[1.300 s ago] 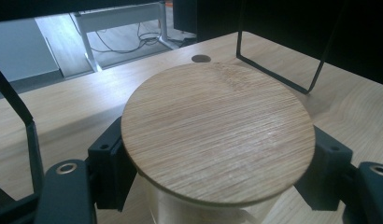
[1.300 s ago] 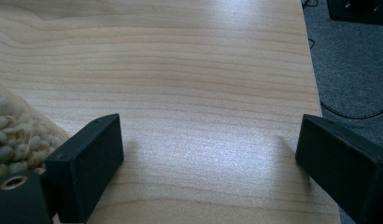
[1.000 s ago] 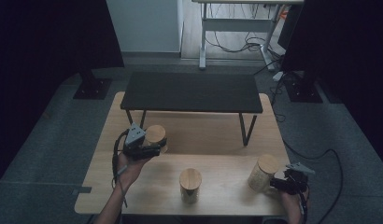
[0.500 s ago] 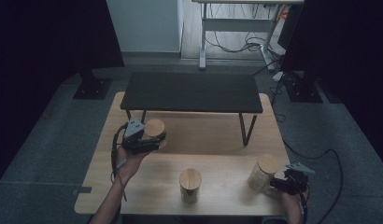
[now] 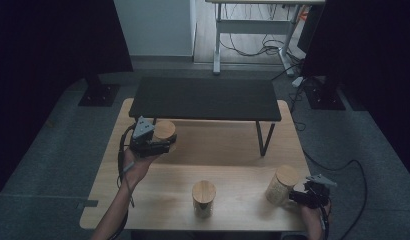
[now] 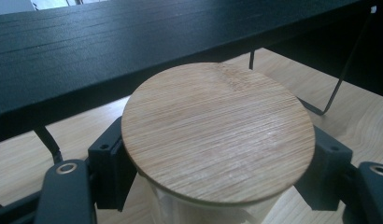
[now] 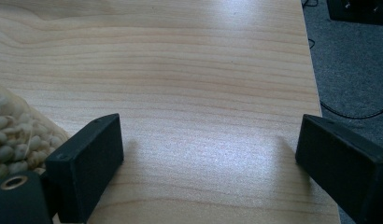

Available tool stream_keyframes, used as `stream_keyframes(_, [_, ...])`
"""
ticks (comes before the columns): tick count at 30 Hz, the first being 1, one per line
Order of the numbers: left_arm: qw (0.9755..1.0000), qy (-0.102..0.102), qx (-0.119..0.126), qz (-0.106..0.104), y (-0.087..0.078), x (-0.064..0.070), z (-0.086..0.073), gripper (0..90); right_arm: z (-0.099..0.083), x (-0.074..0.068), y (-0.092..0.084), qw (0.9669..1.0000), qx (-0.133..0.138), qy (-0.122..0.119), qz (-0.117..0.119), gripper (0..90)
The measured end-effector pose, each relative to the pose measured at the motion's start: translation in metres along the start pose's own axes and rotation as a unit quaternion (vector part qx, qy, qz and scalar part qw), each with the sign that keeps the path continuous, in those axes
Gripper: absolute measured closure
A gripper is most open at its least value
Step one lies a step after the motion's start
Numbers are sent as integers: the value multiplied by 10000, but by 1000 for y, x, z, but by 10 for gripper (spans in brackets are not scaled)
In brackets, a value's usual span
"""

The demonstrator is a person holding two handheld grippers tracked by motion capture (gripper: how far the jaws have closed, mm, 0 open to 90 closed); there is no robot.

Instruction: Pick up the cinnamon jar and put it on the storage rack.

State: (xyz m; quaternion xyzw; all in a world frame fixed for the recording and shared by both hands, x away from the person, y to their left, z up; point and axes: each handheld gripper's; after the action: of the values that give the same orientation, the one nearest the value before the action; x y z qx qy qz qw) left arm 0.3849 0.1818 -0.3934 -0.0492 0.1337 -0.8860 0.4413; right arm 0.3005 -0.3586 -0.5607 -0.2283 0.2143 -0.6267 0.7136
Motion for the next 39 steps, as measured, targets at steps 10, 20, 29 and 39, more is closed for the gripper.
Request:
stream_keyframes(10, [10000,-13,-73,-40,2,-6,10,257,0,0,0,10000,-1,0,-1,72])
stream_keyframes(20, [9998,32,-134,-112,5,-6,18,257,0,0,0,10000,0,1,-5,71])
stream_keyframes(29, [9998,74,-166,-107,5,-8,30,256,0,0,0,10000,0,0,-5,71])
stream_keyframes(39, [9998,59,-169,-88,5,-15,44,257,0,0,0,10000,0,0,-5,71])
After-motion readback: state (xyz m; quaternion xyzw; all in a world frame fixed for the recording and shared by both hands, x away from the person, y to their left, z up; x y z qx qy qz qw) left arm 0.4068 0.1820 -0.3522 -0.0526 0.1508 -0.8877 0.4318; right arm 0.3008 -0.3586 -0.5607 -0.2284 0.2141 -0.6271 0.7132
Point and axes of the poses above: each handheld gripper's, and its own axes: y roughly forward along the jaws, z roughly out of its top, x roughly to its right, and after that the axes turned 7 degrees about x, right-handed
